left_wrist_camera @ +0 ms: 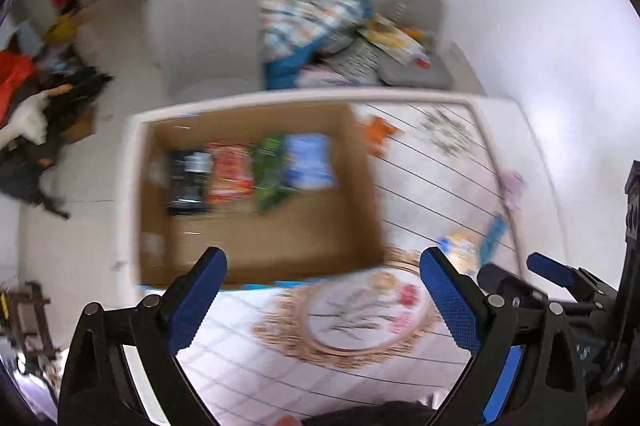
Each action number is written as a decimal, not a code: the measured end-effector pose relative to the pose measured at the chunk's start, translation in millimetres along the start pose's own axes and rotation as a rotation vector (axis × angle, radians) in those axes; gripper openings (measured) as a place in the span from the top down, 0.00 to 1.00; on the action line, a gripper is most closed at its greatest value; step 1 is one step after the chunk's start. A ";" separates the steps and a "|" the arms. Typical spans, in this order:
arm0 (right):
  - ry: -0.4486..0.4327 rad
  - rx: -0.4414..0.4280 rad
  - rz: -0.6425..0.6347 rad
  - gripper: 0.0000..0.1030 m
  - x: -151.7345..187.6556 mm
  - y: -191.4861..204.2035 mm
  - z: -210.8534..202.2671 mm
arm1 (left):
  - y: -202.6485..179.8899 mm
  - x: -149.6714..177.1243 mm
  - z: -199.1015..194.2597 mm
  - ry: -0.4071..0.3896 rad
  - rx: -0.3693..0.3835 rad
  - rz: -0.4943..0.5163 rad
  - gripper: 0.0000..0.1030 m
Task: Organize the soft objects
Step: 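Grasp the yellow tissue pack with left gripper while right grasps lilac sock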
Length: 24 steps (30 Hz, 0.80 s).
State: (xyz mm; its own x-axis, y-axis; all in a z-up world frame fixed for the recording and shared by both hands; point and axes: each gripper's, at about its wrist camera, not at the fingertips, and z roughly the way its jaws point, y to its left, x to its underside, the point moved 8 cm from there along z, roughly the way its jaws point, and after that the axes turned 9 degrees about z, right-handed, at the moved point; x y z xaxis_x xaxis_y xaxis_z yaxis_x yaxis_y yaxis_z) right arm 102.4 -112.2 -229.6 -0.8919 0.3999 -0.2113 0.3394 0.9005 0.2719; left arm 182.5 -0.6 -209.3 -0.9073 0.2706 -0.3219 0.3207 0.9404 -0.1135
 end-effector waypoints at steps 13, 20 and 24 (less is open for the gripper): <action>0.061 0.174 0.428 0.00 -1.1 -304.8 13.3 | -229.5 25.6 220.2 0.457 0.246 0.166 0.15; 0.120 0.150 0.478 0.02 -23.5 -380.2 57.7 | -248.1 61.6 311.7 0.672 0.156 0.103 0.36; 0.132 0.130 0.474 0.02 -72.7 -400.7 84.1 | -237.1 42.4 312.0 0.599 0.111 0.080 0.41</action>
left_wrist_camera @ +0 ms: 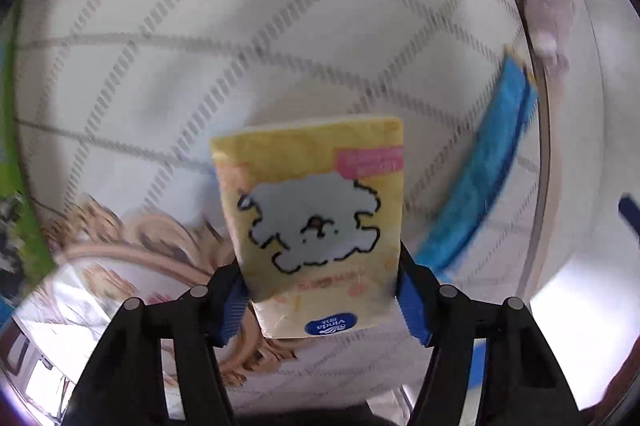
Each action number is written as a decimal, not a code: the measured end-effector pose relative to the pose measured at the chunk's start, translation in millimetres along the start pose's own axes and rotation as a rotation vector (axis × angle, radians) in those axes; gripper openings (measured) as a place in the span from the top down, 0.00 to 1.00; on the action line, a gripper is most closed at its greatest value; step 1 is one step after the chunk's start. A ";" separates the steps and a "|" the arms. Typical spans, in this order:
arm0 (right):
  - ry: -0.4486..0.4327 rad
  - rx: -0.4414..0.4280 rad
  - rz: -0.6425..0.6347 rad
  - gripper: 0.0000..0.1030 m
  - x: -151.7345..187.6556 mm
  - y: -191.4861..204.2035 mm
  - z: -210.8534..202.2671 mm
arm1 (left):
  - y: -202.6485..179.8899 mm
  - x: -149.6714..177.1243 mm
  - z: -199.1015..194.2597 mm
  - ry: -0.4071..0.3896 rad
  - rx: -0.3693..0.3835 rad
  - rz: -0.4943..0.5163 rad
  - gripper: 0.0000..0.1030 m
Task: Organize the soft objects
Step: 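Grasp the yellow tissue pack with left gripper while right grasps lilac sock, then drop the tissue pack and sock into the box, opening both grippers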
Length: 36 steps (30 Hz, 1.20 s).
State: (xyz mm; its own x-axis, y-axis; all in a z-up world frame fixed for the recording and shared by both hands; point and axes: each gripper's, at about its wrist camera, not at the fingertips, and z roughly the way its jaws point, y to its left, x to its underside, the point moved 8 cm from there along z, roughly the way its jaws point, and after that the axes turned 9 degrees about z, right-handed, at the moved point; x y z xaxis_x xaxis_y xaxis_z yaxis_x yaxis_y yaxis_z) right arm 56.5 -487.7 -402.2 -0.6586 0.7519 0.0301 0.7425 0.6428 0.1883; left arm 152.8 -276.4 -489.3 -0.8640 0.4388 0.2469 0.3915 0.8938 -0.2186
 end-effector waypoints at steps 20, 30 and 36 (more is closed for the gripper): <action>0.059 0.042 -0.076 0.63 -97.7 92.6 64.8 | 39.1 -58.7 -106.5 -0.246 -0.034 -0.002 0.41; 0.039 -0.189 -0.298 0.63 41.3 220.7 -37.6 | 97.6 27.1 -244.7 -0.464 -0.002 0.006 0.41; 0.072 -0.275 -0.450 0.63 159.5 314.4 -59.5 | 185.1 87.9 -273.1 -0.492 -0.050 -0.045 0.41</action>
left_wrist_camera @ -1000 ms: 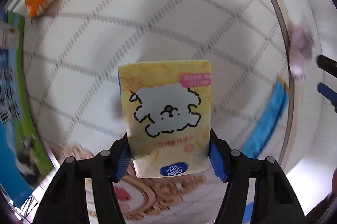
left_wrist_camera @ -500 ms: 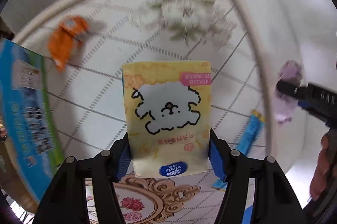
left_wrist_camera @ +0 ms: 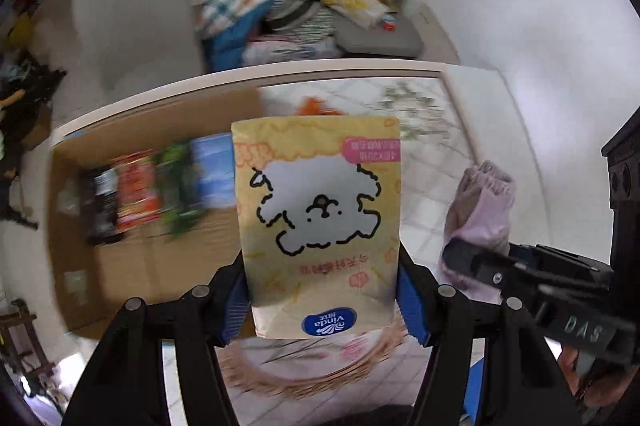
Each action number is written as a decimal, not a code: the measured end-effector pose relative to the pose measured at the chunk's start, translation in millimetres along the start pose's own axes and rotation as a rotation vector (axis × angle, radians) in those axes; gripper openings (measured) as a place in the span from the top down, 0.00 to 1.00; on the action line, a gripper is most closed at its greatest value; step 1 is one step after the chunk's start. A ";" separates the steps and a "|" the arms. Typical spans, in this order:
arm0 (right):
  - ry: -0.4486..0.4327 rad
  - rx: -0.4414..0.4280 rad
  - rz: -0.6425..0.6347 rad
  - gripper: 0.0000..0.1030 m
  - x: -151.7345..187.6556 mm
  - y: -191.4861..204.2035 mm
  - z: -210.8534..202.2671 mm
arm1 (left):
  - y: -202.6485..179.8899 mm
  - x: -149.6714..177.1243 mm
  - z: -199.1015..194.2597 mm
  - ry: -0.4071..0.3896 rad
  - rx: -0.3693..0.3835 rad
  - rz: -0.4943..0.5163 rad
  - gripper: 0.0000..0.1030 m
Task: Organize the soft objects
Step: 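Drop the tissue pack and sock into the box, opening both grippers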
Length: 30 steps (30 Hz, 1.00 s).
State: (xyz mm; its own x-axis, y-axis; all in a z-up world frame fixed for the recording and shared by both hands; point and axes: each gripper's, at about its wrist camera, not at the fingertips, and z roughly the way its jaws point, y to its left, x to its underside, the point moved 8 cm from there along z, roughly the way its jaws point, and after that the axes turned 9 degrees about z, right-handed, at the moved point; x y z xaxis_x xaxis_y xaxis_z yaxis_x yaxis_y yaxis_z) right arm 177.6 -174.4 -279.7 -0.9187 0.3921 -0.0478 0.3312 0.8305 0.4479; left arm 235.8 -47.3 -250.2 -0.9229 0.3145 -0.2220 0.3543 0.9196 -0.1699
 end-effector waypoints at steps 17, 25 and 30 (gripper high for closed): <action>0.172 0.057 -0.210 0.63 81.0 199.9 201.2 | 227.9 83.0 65.6 0.239 -0.122 -0.184 0.41; 0.223 0.093 -0.214 0.62 89.5 198.8 246.4 | 242.3 108.0 91.6 0.339 -0.068 -0.176 0.41; 0.250 0.077 -0.226 0.60 88.3 199.7 263.0 | 244.1 112.9 96.6 0.377 -0.063 -0.188 0.41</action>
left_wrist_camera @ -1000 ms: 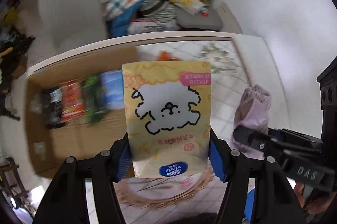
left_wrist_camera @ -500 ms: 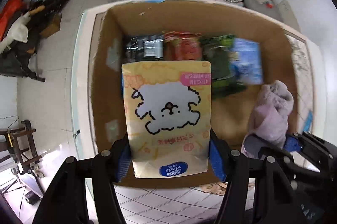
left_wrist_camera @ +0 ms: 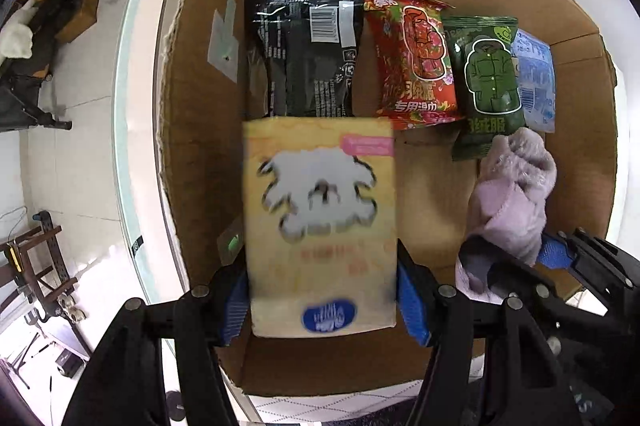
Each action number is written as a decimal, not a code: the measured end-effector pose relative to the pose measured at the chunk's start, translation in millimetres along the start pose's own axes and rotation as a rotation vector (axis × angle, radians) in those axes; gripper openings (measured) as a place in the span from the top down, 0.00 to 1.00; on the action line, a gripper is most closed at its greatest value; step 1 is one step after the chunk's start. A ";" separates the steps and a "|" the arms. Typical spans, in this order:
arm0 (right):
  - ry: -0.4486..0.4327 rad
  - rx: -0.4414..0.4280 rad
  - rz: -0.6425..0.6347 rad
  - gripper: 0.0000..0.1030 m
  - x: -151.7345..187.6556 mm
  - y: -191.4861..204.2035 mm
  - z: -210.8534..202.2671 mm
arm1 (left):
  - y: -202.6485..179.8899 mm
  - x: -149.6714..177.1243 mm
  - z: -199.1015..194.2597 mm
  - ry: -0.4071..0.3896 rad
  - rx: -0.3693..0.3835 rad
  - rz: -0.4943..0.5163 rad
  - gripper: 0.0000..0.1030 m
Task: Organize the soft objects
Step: 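Drop the tissue pack and sock into the box, opening both grippers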
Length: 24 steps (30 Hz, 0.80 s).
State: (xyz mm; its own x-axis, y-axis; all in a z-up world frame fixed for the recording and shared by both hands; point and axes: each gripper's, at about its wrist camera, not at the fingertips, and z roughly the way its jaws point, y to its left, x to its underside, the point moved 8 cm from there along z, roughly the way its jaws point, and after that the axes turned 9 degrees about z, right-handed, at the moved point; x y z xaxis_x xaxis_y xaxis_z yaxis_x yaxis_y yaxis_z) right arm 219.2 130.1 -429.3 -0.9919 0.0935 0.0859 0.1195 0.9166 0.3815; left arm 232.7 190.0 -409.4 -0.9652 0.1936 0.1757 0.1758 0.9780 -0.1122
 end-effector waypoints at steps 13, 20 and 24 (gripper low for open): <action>-0.025 0.029 0.015 0.18 -1.8 -27.9 -37.4 | -5.4 18.1 -35.3 -0.072 0.030 -0.017 0.32; -0.067 0.170 0.002 0.13 18.9 -45.6 -63.5 | 10.7 38.6 -61.8 -0.200 -0.014 -0.098 0.05; -0.096 0.245 -0.010 0.00 29.0 -52.3 -69.4 | 7.9 51.2 -74.0 -0.257 -0.048 -0.121 0.04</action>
State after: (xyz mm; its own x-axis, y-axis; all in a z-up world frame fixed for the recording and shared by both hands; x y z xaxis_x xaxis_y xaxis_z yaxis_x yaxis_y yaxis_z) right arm 187.3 57.9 -382.9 -0.9939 0.1096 -0.0091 0.1071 0.9834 0.1462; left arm 199.0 213.4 -329.0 -0.9960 0.0557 -0.0698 0.0598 0.9965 -0.0582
